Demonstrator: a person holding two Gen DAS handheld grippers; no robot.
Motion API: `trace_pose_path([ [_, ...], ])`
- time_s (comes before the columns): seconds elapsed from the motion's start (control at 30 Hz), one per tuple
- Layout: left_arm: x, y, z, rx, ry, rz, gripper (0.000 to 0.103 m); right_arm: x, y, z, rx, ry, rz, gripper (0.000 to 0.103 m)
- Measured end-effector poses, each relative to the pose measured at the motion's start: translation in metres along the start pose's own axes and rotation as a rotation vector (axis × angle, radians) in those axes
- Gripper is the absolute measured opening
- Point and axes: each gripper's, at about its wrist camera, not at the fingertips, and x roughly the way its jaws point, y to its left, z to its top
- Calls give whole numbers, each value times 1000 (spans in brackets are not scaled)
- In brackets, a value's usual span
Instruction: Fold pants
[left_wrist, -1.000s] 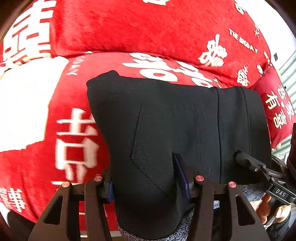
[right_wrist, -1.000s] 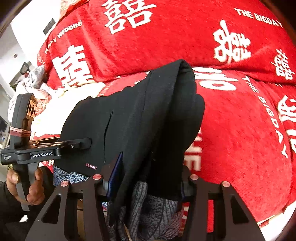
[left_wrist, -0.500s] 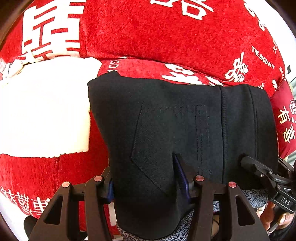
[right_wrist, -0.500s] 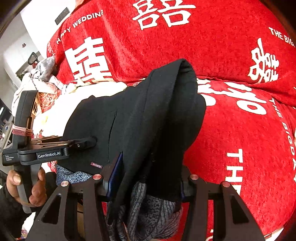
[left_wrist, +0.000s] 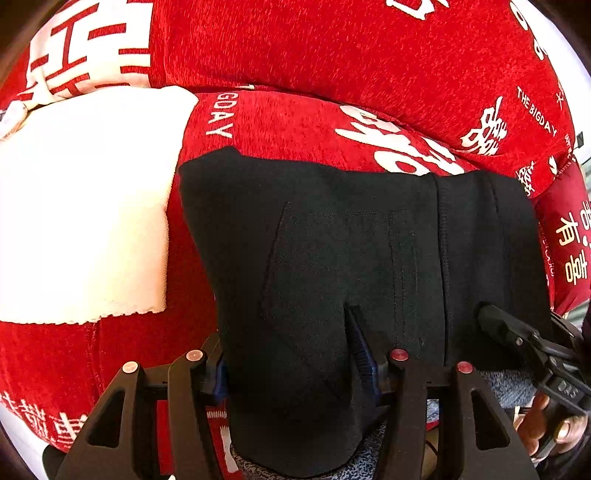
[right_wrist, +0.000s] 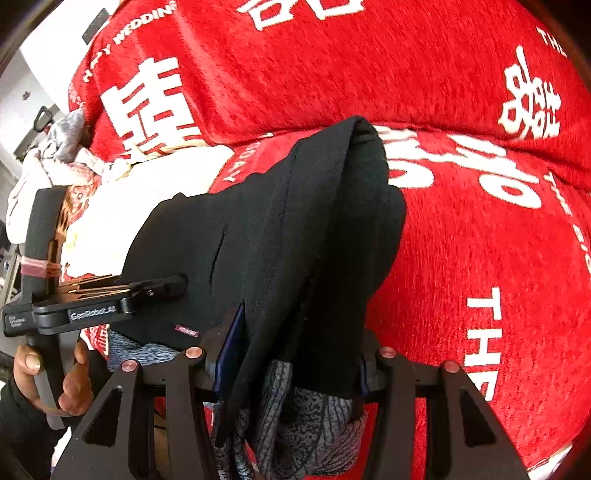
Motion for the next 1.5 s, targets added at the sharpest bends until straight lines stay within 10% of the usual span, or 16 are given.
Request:
trace_pose_path([
  [0.37,16,15,-2,-10,-25,23,95,29,-37,0,144,44,29,76],
  [0.6,-13,24,-15,-21,-56,77,96,-2,-36,-1,174,-38,-80,81],
  [0.77,-55,27,-40,-38,-171,132,96,-42,17,-20,-52,-175,-169,84],
  [1.33,-17,14,-81,19,-71,223,103,0,47,-65,-196,-66,-90,84],
  [1.5,-50,5,-53,42,-164,197,103,-31,45,-29,-214,-181,-120,85],
])
